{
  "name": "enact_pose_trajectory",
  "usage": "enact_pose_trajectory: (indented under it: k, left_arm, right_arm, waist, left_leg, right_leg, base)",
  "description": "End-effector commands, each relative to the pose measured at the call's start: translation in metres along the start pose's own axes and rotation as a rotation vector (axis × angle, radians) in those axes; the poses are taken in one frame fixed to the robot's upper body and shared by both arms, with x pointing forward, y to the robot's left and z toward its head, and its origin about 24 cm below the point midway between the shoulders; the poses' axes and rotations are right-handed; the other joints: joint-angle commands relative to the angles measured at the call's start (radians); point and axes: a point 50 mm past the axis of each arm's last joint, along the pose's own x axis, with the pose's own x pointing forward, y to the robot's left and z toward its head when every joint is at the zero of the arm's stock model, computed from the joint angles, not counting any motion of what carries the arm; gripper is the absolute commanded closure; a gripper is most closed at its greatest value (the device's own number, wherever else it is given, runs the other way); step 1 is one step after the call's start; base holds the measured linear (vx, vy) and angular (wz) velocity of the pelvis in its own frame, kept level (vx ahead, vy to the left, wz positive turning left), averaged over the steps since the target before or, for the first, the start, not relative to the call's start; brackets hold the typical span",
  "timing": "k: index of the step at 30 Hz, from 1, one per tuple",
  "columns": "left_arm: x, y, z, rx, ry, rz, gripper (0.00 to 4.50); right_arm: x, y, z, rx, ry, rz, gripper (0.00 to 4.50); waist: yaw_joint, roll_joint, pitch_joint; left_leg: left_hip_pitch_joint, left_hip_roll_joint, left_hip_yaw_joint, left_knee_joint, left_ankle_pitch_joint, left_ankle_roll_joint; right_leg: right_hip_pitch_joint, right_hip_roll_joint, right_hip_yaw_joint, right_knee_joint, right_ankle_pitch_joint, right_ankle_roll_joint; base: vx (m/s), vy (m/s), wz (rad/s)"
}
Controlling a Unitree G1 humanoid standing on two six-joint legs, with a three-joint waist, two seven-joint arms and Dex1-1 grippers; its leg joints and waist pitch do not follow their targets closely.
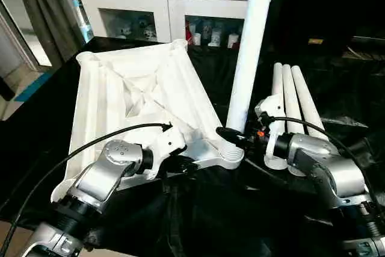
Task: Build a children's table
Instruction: Insert table leg to table base
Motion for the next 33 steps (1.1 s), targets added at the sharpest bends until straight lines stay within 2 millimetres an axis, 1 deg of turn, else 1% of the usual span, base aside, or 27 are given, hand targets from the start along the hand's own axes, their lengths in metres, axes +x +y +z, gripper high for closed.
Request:
enact_pose_trajectory:
  k: [1, 3, 8, 13, 15, 17, 18, 19, 20, 21, 22, 23, 24, 25, 26, 27, 32, 33]
  left_arm:
    - [-0.003, 0.001, 0.009, -0.007, -0.092, 0.014, 4.5]
    - [-0.003, 0.001, 0.009, -0.007, -0.092, 0.014, 4.5]
    - [-0.003, 0.001, 0.009, -0.007, -0.092, 0.014, 4.5]
    - [-0.005, 0.0, 0.004, -0.012, -0.086, 0.009, 4.5]
    - [-0.005, 0.0, 0.003, -0.016, -0.084, 0.008, 3.95]
    - [-0.005, 0.0, 0.002, -0.022, -0.074, 0.006, 3.91]
    - [-0.005, -0.001, 0.002, -0.021, -0.071, 0.005, 3.8]
    - [-0.005, -0.001, 0.002, -0.021, -0.071, 0.005, 3.8]
    - [-0.005, 0.0, 0.0, -0.018, -0.051, 0.002, 3.73]
    - [-0.006, 0.0, -0.001, -0.014, -0.037, 0.001, 3.73]
    - [-0.006, 0.0, -0.002, -0.013, -0.031, 0.0, 3.69]
    - [-0.006, 0.001, -0.003, -0.012, -0.019, 0.001, 3.69]
    - [-0.006, 0.001, -0.004, -0.013, -0.016, 0.002, 3.69]
    - [-0.006, 0.002, -0.004, -0.015, -0.012, 0.004, 3.69]
    - [-0.006, 0.002, -0.005, -0.016, -0.011, 0.006, 3.69]
    - [-0.007, 0.003, -0.006, -0.015, 0.0, 0.007, 3.69]
    - [-0.007, 0.006, -0.007, -0.009, 0.026, 0.017, 3.69]
    - [-0.007, 0.008, -0.007, -0.011, 0.026, 0.024, 3.69]
  right_arm:
    - [0.003, 0.0, -0.011, 0.018, 0.06, 0.0, 2.62]
    - [0.003, 0.0, -0.011, 0.018, 0.06, 0.0, 2.62]
    - [0.003, 0.0, -0.011, 0.018, 0.06, 0.0, 2.62]
    - [0.003, 0.001, -0.012, 0.019, 0.058, 0.002, 2.62]
    - [0.004, 0.001, -0.012, 0.019, 0.059, 0.002, 2.62]
    - [0.004, 0.001, -0.012, 0.019, 0.058, 0.001, 2.62]
    - [0.004, 0.001, -0.012, 0.017, 0.059, -0.001, 2.62]
    - [0.004, 0.001, -0.012, 0.017, 0.059, -0.001, 2.62]
    - [0.004, 0.001, -0.013, 0.015, 0.061, -0.001, 2.62]
    - [0.004, 0.001, -0.013, 0.014, 0.061, -0.001, 2.62]
    - [0.004, 0.001, -0.013, 0.014, 0.061, -0.001, 2.62]
    - [0.004, 0.002, -0.013, 0.015, 0.061, -0.002, 2.62]
    - [0.004, 0.002, -0.013, 0.015, 0.061, -0.003, 2.62]
    - [0.004, 0.002, -0.013, 0.016, 0.06, -0.003, 2.62]
    - [0.004, 0.002, -0.013, 0.016, 0.06, -0.004, 2.62]
    - [0.003, 0.002, -0.013, 0.016, 0.059, -0.005, 2.62]
    - [0.001, 0.003, -0.014, 0.019, 0.058, -0.012, 2.62]
    - [0.001, 0.003, -0.015, 0.02, 0.057, -0.013, 2.62]
  waist:
    - [0.006, -0.015, -0.058]
    - [0.006, -0.014, -0.057]
    - [0.005, -0.013, -0.058]
    - [0.005, -0.014, -0.057]
    - [0.005, -0.014, -0.058]
    - [0.005, -0.012, -0.058]
    - [0.006, -0.009, -0.058]
    - [0.006, -0.01, -0.057]
    - [0.006, -0.006, -0.057]
    - [0.004, -0.01, -0.057]
    - [0.005, -0.006, -0.057]
    - [0.004, -0.008, -0.057]
    - [0.005, -0.003, -0.058]
    - [0.004, -0.001, -0.057]
    - [0.004, -0.004, -0.058]
    - [0.004, -0.004, -0.058]
    - [0.004, -0.004, -0.056]
    - [0.005, -0.004, -0.056]
  left_leg:
    - [0.018, 0.058, -0.019, -0.077, -0.142, 0.046]
    - [0.019, 0.059, -0.019, -0.079, -0.149, 0.042]
    - [0.019, 0.059, -0.019, -0.079, -0.147, 0.041]
    - [0.018, 0.059, -0.019, -0.079, -0.149, 0.042]
    - [0.018, 0.058, -0.018, -0.078, -0.141, 0.046]
    - [0.019, 0.058, -0.018, -0.078, -0.142, 0.045]
    - [0.022, 0.06, -0.018, -0.079, -0.151, 0.04]
    - [0.021, 0.06, -0.018, -0.08, -0.156, 0.038]
    - [0.021, 0.059, -0.019, -0.082, -0.17, 0.03]
    - [0.021, 0.06, -0.02, -0.083, -0.176, 0.026]
    - [0.022, 0.059, -0.02, -0.083, -0.177, 0.025]
    - [0.021, 0.059, -0.02, -0.083, -0.176, 0.023]
    - [0.021, 0.059, -0.021, -0.083, -0.176, 0.021]
    - [0.022, 0.059, -0.02, -0.083, -0.179, 0.019]
    - [0.022, 0.059, -0.02, -0.083, -0.177, 0.018]
    - [0.021, 0.058, -0.02, -0.083, -0.176, 0.018]
    - [0.023, 0.059, -0.02, -0.085, -0.191, 0.014]
    - [0.024, 0.06, -0.02, -0.086, -0.2, 0.009]
  right_leg:
    - [0.028, -0.052, 0.024, -0.072, -0.018, -0.285]
    - [0.027, -0.051, 0.024, -0.072, -0.03, -0.283]
    - [0.026, -0.05, 0.024, -0.072, -0.02, -0.284]
    - [0.027, -0.051, 0.024, -0.073, -0.024, -0.282]
    - [0.027, -0.051, 0.025, -0.072, -0.019, -0.281]
    - [0.026, -0.051, 0.024, -0.073, -0.022, -0.285]
    - [0.024, -0.05, 0.024, -0.073, -0.026, -0.288]
    - [0.024, -0.049, 0.024, -0.073, -0.027, -0.288]
    - [0.024, -0.049, 0.023, -0.074, -0.037, -0.286]
    - [0.025, -0.048, 0.024, -0.073, -0.036, -0.282]
    - [0.025, -0.049, 0.024, -0.073, -0.035, -0.281]
    - [0.025, -0.049, 0.024, -0.074, -0.029, -0.279]
    - [0.025, -0.049, 0.024, -0.072, -0.026, -0.279]
    - [0.025, -0.049, 0.025, -0.073, -0.02, -0.279]
    - [0.026, -0.049, 0.025, -0.073, -0.01, -0.281]
    - [0.026, -0.048, 0.024, -0.073, -0.006, -0.282]
    - [0.025, -0.049, 0.025, -0.075, -0.024, -0.28]
    - [0.025, -0.05, 0.025, -0.076, -0.035, -0.28]
  base:
    - [0.0, 0.0, 0.0]
    - [0.0, 0.0, 0.0]
    - [0.0, 0.0, 0.0]
    - [0.0, 0.0, 0.0]
    - [0.0, 0.0, 0.0]
    - [0.0, 0.0, 0.0]
    - [0.0, 0.0, 0.0]
    - [0.0, 0.0, 0.0]
    - [0.0, 0.0, 0.0]
    - [0.0, 0.0, 0.0]
    - [0.0, 0.0, 0.0]
    - [0.0, 0.0, 0.0]
    - [0.0, 0.0, 0.0]
    - [0.0, 0.0, 0.0]
    - [0.0, 0.0, 0.0]
    - [0.0, 0.0, 0.0]
    - [0.0, 0.0, 0.0]
    - [0.0, 0.0, 0.0]
